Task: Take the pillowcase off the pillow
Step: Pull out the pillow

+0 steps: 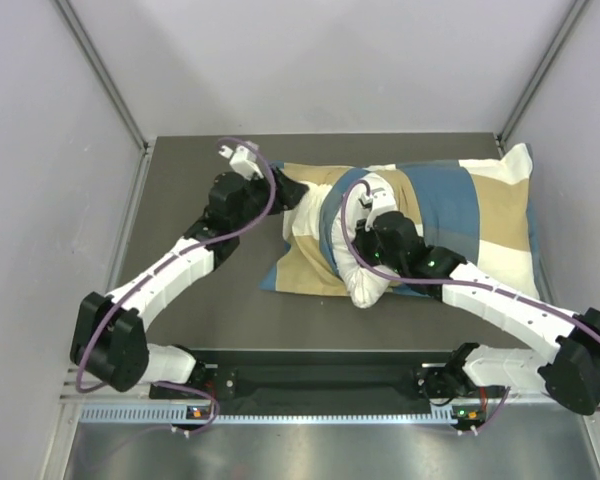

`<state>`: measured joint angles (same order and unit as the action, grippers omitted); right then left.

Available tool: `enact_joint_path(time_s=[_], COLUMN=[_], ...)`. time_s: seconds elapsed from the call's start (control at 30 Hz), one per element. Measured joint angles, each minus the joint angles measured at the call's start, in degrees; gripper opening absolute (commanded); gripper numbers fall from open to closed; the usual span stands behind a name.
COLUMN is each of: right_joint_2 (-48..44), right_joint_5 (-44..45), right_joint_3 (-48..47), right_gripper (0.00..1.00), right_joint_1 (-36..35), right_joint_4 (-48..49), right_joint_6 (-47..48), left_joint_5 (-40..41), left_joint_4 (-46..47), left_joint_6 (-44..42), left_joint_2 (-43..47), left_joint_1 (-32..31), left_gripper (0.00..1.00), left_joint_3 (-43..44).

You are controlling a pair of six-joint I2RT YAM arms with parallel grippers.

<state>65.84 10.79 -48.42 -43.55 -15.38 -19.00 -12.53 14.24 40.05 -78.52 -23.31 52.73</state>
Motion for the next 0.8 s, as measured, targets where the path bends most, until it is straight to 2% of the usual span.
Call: enact_joint_path(time_s=[0.1, 0.23, 0.53, 0.8], right_joint_2=[0.9, 1.22, 1.4, 0.79], right_joint_5=[1.51, 2.19, 2.32, 2.27], right_joint_3=[-0.07, -0.44, -0.5, -0.31], right_gripper=[0.0, 0.0, 0.0, 0.0], right_joint_1=[-0.92, -0.96, -1.07, -1.11], right_joint_4=[1.05, 1.27, 1.46, 1.6], right_joint_6=[-1.44, -2.27, -3.65, -4.22], left_joint_5=[8.17, 17.33, 31.61, 39.08], left_joint_4=[-3.02, -6.95, -13.16, -11.34], left_joint_6=[-5.11, -8.9, -9.05, -7.06], left_joint_2=[2.43, 4.44, -0.57, -4.02], left_joint_1=[-8.96, -20.0, -28.55, -29.53], left_gripper=[0.72, 0.72, 0.66, 0.68], left_joint_3=[3.5, 3.72, 0.94, -0.92])
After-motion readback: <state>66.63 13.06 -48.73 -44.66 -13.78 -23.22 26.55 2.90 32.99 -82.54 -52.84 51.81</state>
